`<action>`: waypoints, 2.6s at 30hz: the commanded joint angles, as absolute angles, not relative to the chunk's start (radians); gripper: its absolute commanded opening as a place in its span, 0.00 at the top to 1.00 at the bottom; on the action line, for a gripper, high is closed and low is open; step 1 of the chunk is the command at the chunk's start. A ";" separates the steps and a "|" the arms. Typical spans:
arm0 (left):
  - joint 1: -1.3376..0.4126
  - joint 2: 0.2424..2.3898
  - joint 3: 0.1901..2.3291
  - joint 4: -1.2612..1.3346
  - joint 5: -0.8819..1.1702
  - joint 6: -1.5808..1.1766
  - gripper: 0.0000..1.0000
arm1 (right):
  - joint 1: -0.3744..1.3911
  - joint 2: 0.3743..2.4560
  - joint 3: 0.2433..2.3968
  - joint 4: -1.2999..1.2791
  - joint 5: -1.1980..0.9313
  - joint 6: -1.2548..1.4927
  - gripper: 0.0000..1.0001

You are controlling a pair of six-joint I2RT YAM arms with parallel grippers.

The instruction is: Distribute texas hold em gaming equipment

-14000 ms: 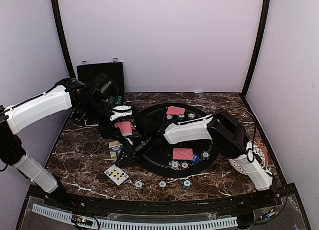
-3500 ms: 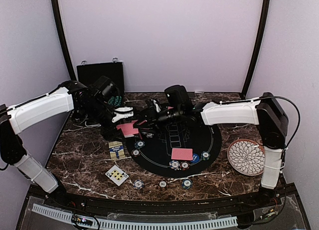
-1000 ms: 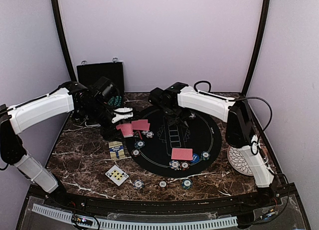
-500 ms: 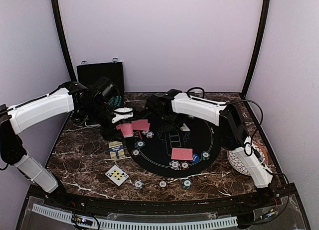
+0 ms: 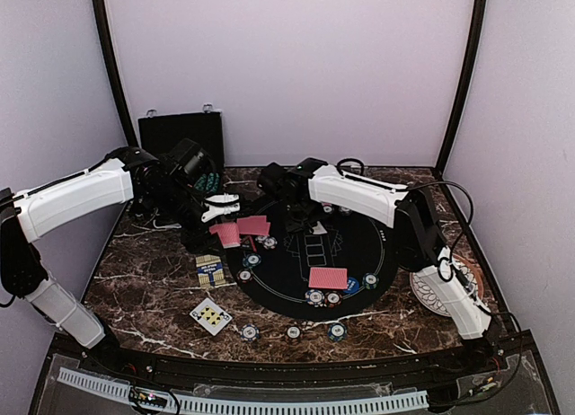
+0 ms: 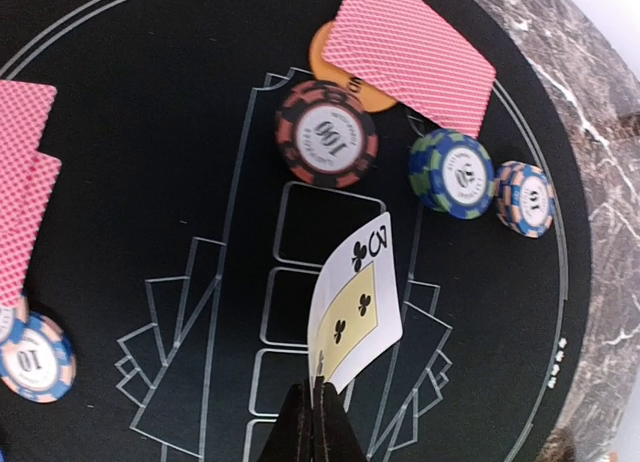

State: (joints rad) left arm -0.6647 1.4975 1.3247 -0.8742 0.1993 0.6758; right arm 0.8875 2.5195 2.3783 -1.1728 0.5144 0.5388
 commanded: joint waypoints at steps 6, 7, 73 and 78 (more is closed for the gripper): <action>-0.662 1.469 1.332 -0.895 0.213 0.673 1.00 | 0.836 2.460 2.282 -0.925 0.211 0.615 0.71; -0.662 1.469 1.331 -0.895 0.212 0.673 1.00 | 0.826 2.444 2.262 -0.893 0.175 0.624 0.66; -0.662 1.462 1.334 -0.910 0.217 0.667 1.00 | 0.706 2.077 1.602 -0.376 -0.236 0.662 0.67; -0.661 1.462 1.333 -0.912 0.211 0.671 1.00 | 0.671 1.964 1.476 -0.326 -0.264 0.653 0.60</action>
